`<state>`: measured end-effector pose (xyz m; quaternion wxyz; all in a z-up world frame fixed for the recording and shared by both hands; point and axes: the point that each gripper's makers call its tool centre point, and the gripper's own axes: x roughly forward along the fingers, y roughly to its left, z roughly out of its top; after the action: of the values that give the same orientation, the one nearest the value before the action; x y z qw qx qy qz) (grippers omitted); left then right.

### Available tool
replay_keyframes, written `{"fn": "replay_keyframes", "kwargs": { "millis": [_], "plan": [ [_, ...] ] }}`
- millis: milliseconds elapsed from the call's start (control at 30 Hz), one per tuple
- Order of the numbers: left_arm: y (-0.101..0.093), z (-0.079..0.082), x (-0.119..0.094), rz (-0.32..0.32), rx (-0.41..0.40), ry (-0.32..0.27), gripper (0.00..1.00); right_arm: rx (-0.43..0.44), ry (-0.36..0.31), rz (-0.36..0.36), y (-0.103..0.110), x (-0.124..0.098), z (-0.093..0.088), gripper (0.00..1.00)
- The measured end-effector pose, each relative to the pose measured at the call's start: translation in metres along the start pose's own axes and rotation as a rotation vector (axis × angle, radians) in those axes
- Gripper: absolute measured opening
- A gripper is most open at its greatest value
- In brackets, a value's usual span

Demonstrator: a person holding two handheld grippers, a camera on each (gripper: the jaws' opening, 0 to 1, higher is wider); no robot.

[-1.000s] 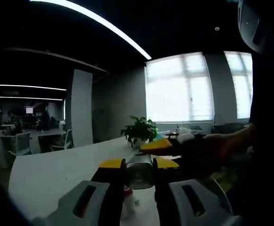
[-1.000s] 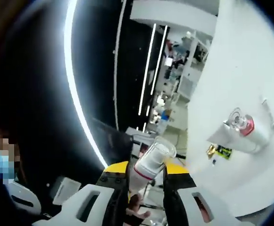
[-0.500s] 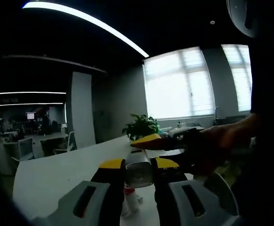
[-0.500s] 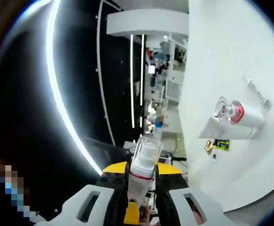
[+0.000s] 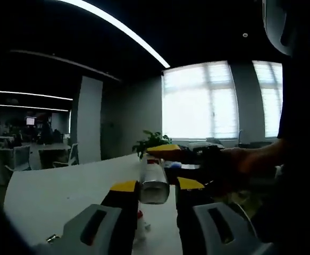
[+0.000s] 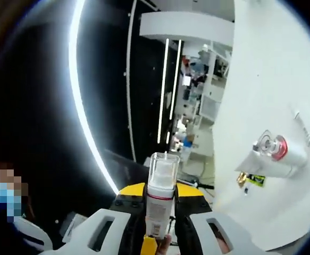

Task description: Arrange the skincare products in the storage area until every visible bottle or jar stands upright without overlapping.

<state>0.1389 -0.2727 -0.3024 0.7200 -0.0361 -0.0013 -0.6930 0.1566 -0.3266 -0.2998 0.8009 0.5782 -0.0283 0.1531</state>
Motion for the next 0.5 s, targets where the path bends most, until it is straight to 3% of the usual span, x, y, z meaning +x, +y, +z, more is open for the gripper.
{"fn": "replay_keyframes", "kwargs": {
  "millis": [67,133,167,200,333,433,500],
  "plan": [
    [-0.004,0.002,0.000,-0.023,-0.083,-0.013,0.29,-0.039,0.019,0.009,0.003,0.000,-0.001,0.11],
    [-0.004,0.006,0.000,-0.027,-0.121,-0.032,0.35,-0.170,0.062,0.042,0.013,0.000,-0.001,0.11],
    [-0.005,0.008,-0.001,-0.046,-0.195,-0.043,0.37,-0.206,0.085,0.060,0.017,0.000,-0.002,0.11],
    [-0.004,0.008,-0.001,-0.045,-0.218,-0.044,0.38,-0.245,0.098,0.061,0.020,-0.001,-0.002,0.11],
    [-0.003,0.009,-0.003,-0.057,-0.259,-0.044,0.40,-0.382,0.138,0.102,0.033,-0.002,-0.001,0.11],
    [-0.008,0.005,-0.004,-0.096,-0.300,-0.004,0.43,-0.495,0.234,0.172,0.047,-0.005,-0.012,0.11],
    [-0.011,0.000,-0.005,-0.112,-0.291,0.032,0.43,-0.578,0.274,0.179,0.051,-0.006,-0.015,0.11]
  ]
}}
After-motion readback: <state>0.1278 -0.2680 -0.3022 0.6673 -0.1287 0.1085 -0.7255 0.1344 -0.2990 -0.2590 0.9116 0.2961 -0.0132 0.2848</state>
